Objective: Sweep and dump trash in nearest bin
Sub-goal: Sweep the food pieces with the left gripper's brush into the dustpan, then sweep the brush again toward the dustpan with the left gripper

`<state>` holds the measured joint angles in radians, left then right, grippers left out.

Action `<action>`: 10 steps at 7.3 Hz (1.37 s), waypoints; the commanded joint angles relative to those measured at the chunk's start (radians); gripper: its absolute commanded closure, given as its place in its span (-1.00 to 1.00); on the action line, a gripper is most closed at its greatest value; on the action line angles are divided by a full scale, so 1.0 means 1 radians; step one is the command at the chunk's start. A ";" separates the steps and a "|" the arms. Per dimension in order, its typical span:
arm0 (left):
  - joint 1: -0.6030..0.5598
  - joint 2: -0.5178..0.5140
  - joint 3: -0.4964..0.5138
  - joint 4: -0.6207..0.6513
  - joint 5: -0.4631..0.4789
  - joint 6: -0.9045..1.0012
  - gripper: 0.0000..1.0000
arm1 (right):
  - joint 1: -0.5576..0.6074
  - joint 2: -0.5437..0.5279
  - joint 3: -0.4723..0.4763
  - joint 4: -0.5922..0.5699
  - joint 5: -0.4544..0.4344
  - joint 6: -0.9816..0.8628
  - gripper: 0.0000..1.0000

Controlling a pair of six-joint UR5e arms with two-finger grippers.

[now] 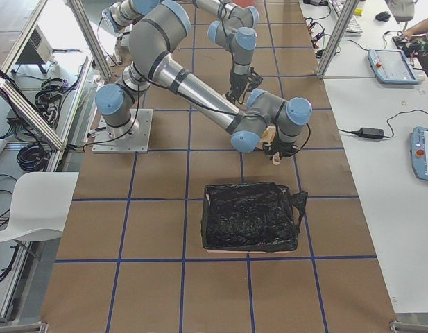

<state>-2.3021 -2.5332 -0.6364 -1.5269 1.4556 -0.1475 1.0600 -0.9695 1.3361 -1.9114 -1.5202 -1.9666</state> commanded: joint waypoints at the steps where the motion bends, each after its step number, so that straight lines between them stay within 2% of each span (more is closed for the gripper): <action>1: 0.066 0.063 -0.042 -0.001 0.095 -0.267 1.00 | 0.000 -0.002 0.000 0.003 0.000 0.000 1.00; 3: 0.157 0.010 -0.031 -0.002 -0.033 -0.508 0.99 | 0.002 -0.002 -0.003 0.003 0.002 0.000 1.00; 4: 0.173 -0.056 0.015 -0.004 -0.096 -0.571 0.98 | 0.023 -0.003 -0.003 0.003 0.030 0.024 1.00; 5: 0.188 -0.108 0.082 -0.057 -0.136 -0.592 0.99 | 0.035 -0.002 -0.002 0.000 0.026 0.032 1.00; 8: 0.194 -0.145 0.113 -0.065 -0.144 -0.584 0.99 | 0.037 0.012 -0.002 -0.005 0.025 0.029 1.00; 10: 0.193 -0.148 0.107 -0.071 -0.147 -0.456 0.99 | 0.037 0.014 -0.002 -0.008 0.028 0.034 1.00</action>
<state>-2.1085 -2.6774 -0.5271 -1.5933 1.3100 -0.6740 1.0967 -0.9566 1.3345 -1.9174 -1.4941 -1.9351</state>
